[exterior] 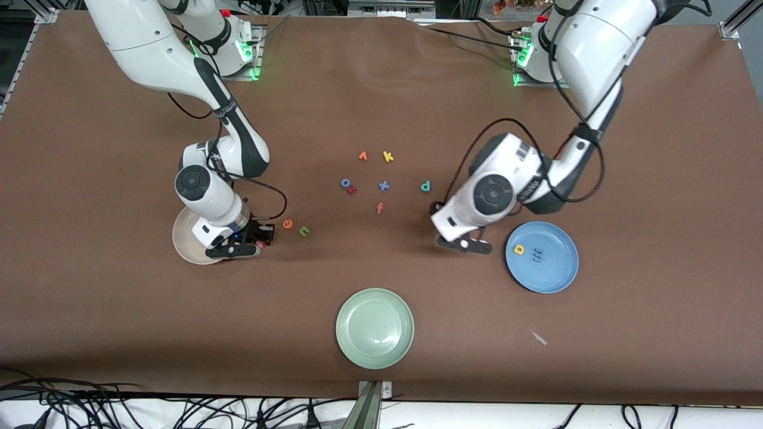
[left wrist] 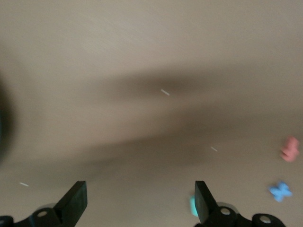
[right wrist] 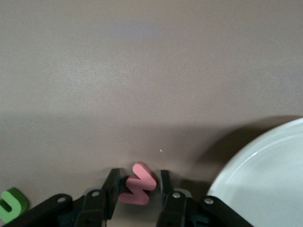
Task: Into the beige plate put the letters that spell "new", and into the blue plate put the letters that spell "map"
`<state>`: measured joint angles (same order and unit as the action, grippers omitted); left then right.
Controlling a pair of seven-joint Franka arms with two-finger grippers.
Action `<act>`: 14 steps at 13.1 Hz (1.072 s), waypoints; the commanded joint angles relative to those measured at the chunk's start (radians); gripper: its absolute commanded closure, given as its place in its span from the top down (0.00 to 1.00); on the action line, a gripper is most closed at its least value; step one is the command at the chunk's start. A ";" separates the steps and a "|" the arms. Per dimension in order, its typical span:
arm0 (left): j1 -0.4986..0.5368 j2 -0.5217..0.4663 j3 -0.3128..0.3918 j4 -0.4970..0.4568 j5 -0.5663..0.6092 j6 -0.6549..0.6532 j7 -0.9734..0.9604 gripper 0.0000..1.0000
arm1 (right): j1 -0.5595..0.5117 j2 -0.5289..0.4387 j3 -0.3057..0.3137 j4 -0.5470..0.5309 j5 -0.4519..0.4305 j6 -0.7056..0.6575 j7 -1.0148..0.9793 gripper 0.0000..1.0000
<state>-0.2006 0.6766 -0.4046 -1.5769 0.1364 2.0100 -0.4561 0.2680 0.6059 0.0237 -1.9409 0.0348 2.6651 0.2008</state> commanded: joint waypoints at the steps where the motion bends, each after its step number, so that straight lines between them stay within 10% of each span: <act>1: -0.051 -0.020 -0.002 -0.087 0.020 0.012 -0.058 0.99 | 0.007 0.000 0.004 0.000 0.017 0.006 0.006 0.25; 4: -0.063 -0.032 -0.013 -0.200 0.020 0.128 -0.096 0.99 | 0.004 -0.066 0.004 0.003 0.010 -0.080 -0.014 0.06; 11: -0.108 -0.055 -0.013 -0.305 0.098 0.254 -0.191 0.84 | -0.192 -0.238 -0.016 -0.074 0.000 -0.301 -0.366 0.08; 14: -0.109 -0.035 -0.011 -0.305 0.123 0.282 -0.200 0.72 | -0.194 -0.239 -0.038 -0.157 0.007 -0.214 -0.364 0.53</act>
<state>-0.3118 0.6605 -0.4172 -1.8481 0.2295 2.2631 -0.6350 0.0609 0.3920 -0.0192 -2.0311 0.0341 2.3988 -0.1656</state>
